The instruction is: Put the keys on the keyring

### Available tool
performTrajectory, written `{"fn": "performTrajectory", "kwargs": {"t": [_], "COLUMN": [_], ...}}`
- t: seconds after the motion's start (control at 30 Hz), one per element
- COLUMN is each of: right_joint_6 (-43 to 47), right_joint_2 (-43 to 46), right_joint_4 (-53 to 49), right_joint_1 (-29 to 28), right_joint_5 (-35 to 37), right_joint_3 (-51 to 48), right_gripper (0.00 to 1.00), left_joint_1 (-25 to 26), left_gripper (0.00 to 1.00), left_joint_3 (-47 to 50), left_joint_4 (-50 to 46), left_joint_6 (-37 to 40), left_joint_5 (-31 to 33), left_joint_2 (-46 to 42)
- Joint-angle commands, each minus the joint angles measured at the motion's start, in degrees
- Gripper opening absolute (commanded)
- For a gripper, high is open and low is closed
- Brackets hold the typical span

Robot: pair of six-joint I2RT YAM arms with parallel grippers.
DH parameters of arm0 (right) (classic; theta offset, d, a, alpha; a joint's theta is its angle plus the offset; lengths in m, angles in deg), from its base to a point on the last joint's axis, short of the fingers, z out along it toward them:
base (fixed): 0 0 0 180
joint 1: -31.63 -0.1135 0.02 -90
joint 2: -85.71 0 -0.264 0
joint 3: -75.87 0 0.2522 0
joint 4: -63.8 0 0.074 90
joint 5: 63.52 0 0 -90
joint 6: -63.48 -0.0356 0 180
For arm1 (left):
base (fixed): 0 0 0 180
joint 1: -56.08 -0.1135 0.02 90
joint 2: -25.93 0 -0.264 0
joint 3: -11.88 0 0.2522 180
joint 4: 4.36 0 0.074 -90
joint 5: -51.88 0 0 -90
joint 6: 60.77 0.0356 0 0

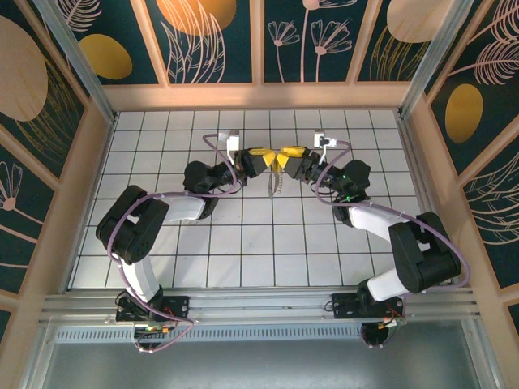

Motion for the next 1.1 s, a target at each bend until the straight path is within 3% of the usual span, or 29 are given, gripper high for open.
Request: {"fn": "performTrajectory", "kwargs": {"t": [0.0,0.17,0.4,0.6,0.73,0.87,1.07], "right_joint_6": [-0.6,-0.5,-0.3,0.2,0.0,-0.2,-2.3], "right_joint_2": [-0.9,-1.8,-2.4,-2.2,-2.0,-2.7,-6.2], "right_joint_4": [3.4,3.1,2.5,0.5,-2.5,-6.0,-8.0], "right_joint_1": [-0.5,-0.8,-0.9,-0.5,1.1,3.2,6.6], "right_joint_5": [-0.4,-0.4,-0.7,0.4,0.6,-0.8,-5.4], "right_joint_3": [2.0,2.5,2.6,2.4,3.2,4.9,9.0], "right_gripper": [0.45,0.32,0.0,0.0,0.0,0.0,0.0], "left_joint_1": [0.0,0.0,0.0,0.0,-0.1,-0.6,-2.8], "left_gripper": [0.0,0.0,0.0,0.01,0.23,0.37,0.46], "left_joint_3": [-1.6,-1.6,-1.6,-1.7,-1.8,-2.1,-3.5], "left_joint_4": [4.1,4.0,4.0,2.6,-4.1,-11.6,-21.5], "left_joint_6": [-1.0,-0.8,-0.8,-0.4,3.6,8.0,12.6], "left_joint_5": [0.7,0.6,0.8,2.7,4.4,5.3,4.9], "left_joint_2": [0.7,0.7,1.1,0.7,-1.5,-4.5,-7.7]}}
